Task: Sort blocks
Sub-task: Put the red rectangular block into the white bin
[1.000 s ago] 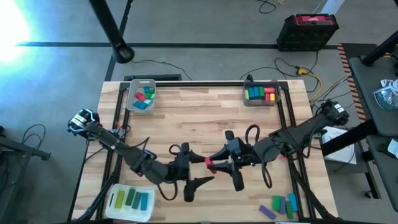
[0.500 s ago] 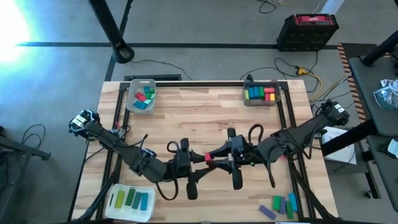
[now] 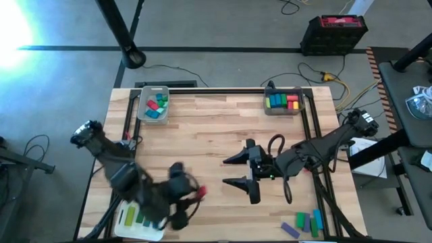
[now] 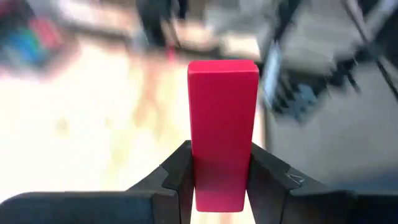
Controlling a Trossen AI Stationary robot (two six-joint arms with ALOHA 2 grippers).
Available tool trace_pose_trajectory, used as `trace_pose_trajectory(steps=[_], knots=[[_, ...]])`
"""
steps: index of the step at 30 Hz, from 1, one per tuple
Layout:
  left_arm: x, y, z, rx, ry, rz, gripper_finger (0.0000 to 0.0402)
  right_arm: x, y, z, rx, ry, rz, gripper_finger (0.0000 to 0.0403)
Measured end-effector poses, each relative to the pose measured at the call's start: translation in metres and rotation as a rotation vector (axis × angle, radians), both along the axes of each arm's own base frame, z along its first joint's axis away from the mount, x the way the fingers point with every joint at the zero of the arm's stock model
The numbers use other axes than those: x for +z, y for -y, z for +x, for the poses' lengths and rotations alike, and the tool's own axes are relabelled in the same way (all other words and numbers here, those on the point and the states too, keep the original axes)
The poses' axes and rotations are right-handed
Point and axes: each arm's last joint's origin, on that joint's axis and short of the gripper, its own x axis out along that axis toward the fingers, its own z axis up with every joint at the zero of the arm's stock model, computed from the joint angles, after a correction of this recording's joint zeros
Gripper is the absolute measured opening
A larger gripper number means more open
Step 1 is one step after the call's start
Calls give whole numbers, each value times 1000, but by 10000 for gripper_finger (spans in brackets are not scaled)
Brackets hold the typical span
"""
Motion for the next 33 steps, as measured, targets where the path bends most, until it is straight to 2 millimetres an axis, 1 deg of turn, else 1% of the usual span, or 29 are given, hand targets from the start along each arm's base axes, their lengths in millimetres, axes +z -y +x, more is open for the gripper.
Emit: trace_pose_trajectory(steps=[1,3,6,10,13,15,18,20,24,29,33], knots=[[-2,5,-9,-7,-71,-45,93,-1,0,0,-1,-10,1,299],[-11,14,-28,17,-227,-126,93,-5,0,-1,0,-50,9,325],[-28,34,-58,97,-406,-261,93,-13,-2,-2,-4,-111,27,348],[-60,59,-93,289,-533,-459,93,-16,-9,-5,12,-132,51,352],[-88,68,-108,482,-630,-613,93,-19,-13,-3,22,-141,61,345],[-109,71,-116,590,-743,-694,93,-22,-16,-2,24,-153,65,339],[-134,73,-122,700,-889,-780,93,-25,-20,-2,29,-166,78,330],[-150,73,-121,731,-932,-818,93,-27,-23,-2,42,-172,85,325],[-174,69,-114,733,-893,-896,93,-28,-28,-4,75,-182,104,317],[-201,51,-99,784,-857,-944,93,-26,-29,-6,115,-190,136,310],[-214,41,-93,787,-837,-1001,93,-24,-31,-8,185,-201,154,306]])
